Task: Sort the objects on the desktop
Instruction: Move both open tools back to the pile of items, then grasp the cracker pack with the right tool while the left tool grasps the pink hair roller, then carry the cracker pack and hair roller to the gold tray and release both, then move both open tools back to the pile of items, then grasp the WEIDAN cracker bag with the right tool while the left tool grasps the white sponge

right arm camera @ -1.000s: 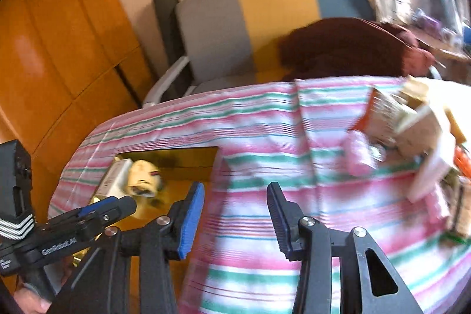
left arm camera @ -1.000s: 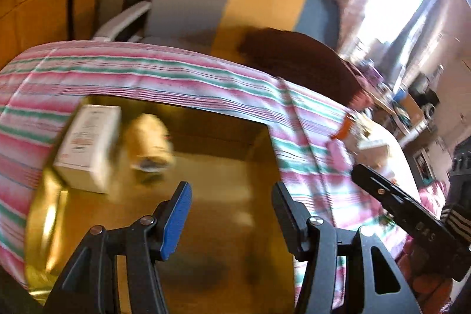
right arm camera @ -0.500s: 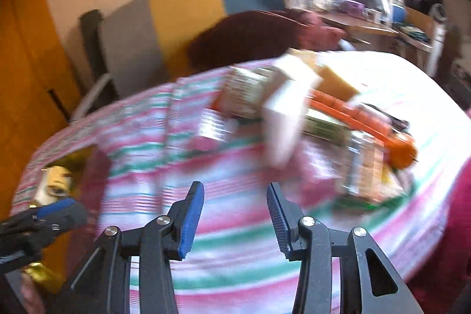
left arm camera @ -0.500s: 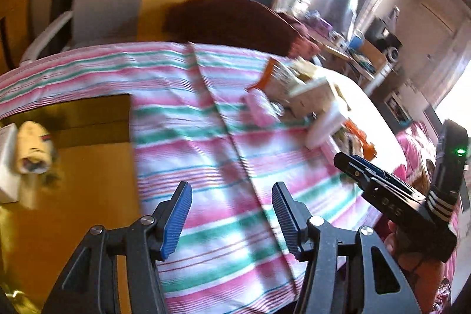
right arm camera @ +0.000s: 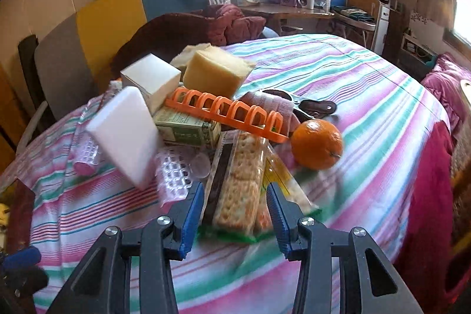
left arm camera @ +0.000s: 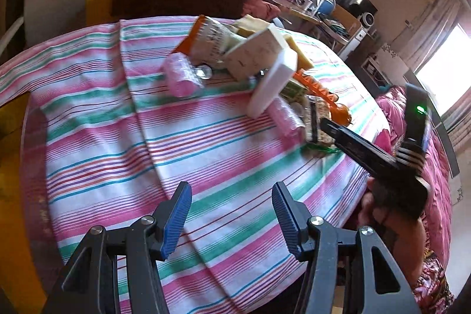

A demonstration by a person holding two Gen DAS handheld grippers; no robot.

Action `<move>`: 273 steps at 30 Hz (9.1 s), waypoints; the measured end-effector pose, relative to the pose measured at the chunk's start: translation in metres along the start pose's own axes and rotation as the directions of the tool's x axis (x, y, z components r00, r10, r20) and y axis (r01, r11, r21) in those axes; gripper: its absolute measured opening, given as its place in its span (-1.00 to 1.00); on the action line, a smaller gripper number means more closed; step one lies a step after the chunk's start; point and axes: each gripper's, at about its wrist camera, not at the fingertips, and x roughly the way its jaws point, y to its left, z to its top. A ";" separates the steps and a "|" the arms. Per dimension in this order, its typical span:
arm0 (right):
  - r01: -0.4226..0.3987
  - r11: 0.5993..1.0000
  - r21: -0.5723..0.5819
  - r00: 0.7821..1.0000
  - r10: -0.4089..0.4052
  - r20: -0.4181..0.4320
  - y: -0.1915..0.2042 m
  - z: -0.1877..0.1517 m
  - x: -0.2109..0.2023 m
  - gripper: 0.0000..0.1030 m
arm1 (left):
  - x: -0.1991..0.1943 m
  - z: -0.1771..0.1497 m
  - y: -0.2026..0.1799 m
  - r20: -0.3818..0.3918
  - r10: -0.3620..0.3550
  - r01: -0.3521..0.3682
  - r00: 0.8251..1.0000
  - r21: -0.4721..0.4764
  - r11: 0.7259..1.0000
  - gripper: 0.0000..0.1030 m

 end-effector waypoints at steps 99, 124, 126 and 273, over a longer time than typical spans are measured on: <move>-0.261 0.960 -0.100 0.954 0.240 -0.179 0.071 -0.048 -0.047 -0.07 | -0.003 -0.020 0.028 -0.010 0.028 -0.029 1.000 -0.053 0.998 -0.08; -0.588 0.748 -0.308 0.805 0.504 -0.313 0.329 -0.065 -0.077 -0.07 | -0.131 -0.062 0.239 0.082 0.264 -0.212 0.961 -0.398 0.893 -0.08; -0.583 0.744 -0.326 0.809 0.492 -0.323 0.344 -0.068 -0.070 -0.07 | -0.128 -0.066 0.248 0.062 0.274 -0.227 0.960 -0.403 0.887 -0.08; -0.364 0.931 -0.037 0.925 0.356 -0.133 0.038 -0.046 -0.041 -0.03 | 0.029 0.003 0.064 0.020 -0.030 0.035 0.999 -0.382 0.923 -0.53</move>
